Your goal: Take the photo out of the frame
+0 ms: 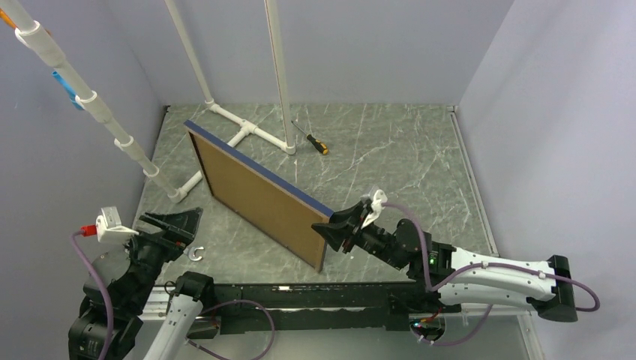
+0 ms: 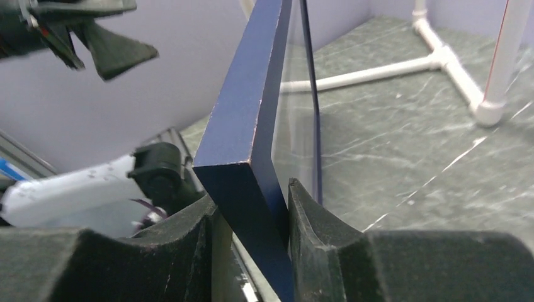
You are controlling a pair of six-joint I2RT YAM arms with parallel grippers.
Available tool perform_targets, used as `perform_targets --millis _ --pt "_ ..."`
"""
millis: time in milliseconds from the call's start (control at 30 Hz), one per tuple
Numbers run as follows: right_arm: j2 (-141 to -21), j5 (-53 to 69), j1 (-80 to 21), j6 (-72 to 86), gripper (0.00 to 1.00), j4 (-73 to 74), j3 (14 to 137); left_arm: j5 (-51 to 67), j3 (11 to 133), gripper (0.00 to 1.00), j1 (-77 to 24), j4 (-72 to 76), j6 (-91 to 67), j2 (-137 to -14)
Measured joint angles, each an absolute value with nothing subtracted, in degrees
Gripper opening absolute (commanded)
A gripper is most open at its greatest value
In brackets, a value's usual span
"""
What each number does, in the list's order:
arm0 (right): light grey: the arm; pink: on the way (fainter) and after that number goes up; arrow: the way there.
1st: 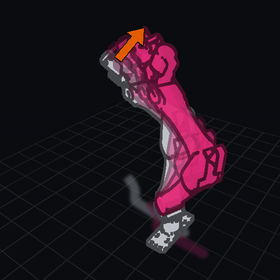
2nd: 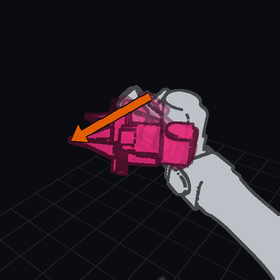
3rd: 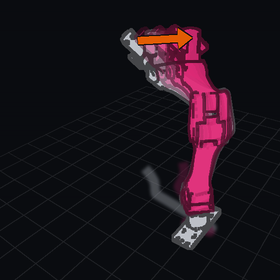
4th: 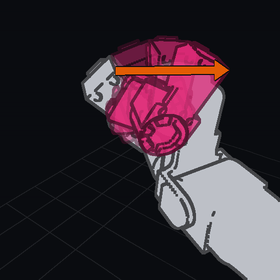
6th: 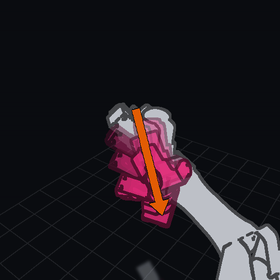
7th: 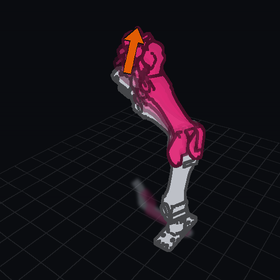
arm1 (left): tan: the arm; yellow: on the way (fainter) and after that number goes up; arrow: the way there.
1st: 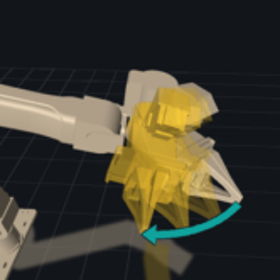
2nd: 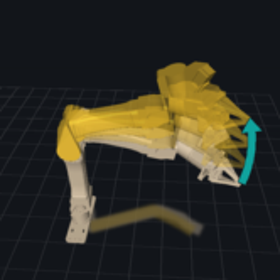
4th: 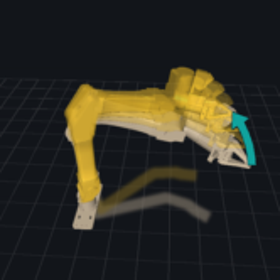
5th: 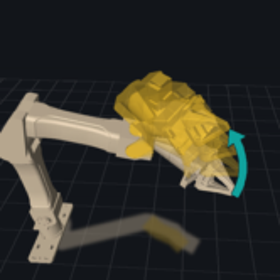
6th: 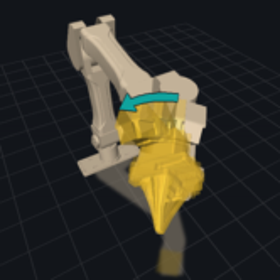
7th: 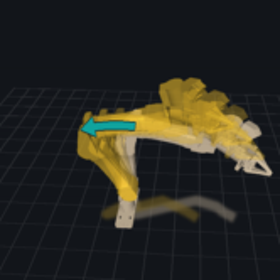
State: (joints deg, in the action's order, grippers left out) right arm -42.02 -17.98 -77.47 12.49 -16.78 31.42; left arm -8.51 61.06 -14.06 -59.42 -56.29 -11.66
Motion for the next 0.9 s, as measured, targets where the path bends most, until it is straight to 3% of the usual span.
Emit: perform_targets --millis 300,533,900 --pt "-40.1 -13.5 -68.1 36.6 0.00 -3.7 30.0 -8.4 59.6 0.87 -14.1 -59.4 -57.3 -10.9" --pt "-39.3 -7.2 -57.7 46.9 0.00 2.3 27.9 -7.3 57.5 0.87 -14.1 -59.4 -58.4 -10.3" --pt "-48.5 21.5 -31.2 49.6 0.00 -1.6 24.3 -3.8 52.9 0.87 -14.1 -58.3 -61.0 -9.2"
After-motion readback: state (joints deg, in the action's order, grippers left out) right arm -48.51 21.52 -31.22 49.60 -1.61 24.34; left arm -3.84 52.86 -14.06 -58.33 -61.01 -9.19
